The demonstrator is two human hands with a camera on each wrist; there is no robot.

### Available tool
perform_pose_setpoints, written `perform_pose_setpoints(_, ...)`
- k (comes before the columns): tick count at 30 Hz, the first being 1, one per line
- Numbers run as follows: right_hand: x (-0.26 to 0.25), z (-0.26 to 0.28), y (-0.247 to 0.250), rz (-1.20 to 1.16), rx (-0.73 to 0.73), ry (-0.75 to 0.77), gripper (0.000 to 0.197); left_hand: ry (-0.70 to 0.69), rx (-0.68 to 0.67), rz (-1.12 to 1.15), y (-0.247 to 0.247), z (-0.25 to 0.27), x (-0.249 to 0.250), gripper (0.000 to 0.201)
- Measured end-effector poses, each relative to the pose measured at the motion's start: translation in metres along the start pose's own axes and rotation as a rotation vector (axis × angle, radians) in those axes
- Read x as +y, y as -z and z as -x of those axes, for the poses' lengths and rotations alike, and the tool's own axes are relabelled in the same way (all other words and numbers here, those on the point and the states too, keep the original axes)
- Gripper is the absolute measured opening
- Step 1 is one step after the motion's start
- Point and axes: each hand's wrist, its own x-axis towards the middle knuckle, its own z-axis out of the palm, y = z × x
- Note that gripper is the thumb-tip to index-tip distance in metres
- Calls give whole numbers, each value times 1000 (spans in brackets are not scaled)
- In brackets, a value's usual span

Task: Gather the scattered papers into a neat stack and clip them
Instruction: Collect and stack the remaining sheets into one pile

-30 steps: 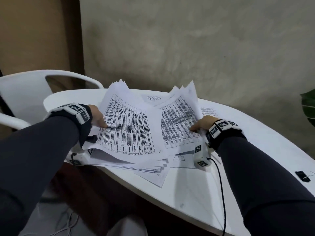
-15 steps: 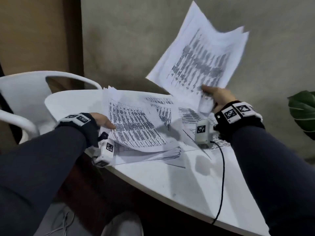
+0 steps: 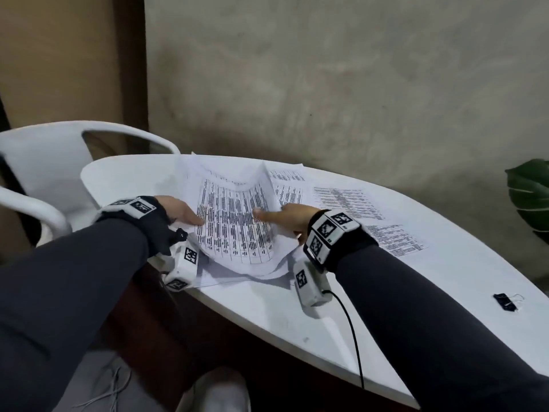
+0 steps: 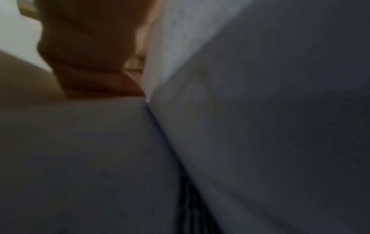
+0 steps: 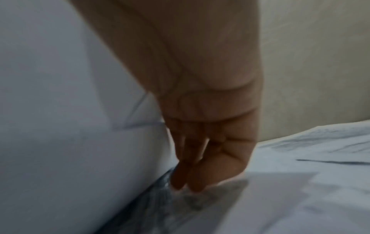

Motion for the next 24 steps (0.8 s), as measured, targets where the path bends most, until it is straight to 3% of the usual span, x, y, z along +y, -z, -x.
perform_pose_setpoints(1,5,-5,4,-69,34,-15,62,26,15,-60,2,1,2,39)
perform_pose_setpoints(3,24,-12,18,-223,180,-71,58,38,86,-153,9,6,4,33)
perform_pose_setpoints(4,36,-14,25,-266,248,-110,54,22,118,-121,19,2,1,40)
perform_pose_setpoints(5,48,-13,32,-287,280,-150,48,16,118,-79,26,-7,-3,60)
perform_pose_setpoints(7,68,-15,40,-332,283,-219,48,-8,92,-137,43,-21,-10,85)
perform_pose_setpoints(9,75,-13,40,-378,255,-255,49,-42,91,-145,49,-30,-13,62)
perform_pose_setpoints(13,69,-8,32,-616,207,-232,13,-7,99,-259,35,-18,-4,20)
perform_pose_setpoints(16,63,-11,25,-722,185,-185,4,-30,129,-352,30,-16,-2,24)
perform_pose_setpoints(20,56,-15,16,-746,144,-131,10,-24,98,-295,29,-17,-7,38)
perform_pose_setpoints(24,51,-19,15,-386,170,-171,10,-30,165,-264,24,-16,-13,52)
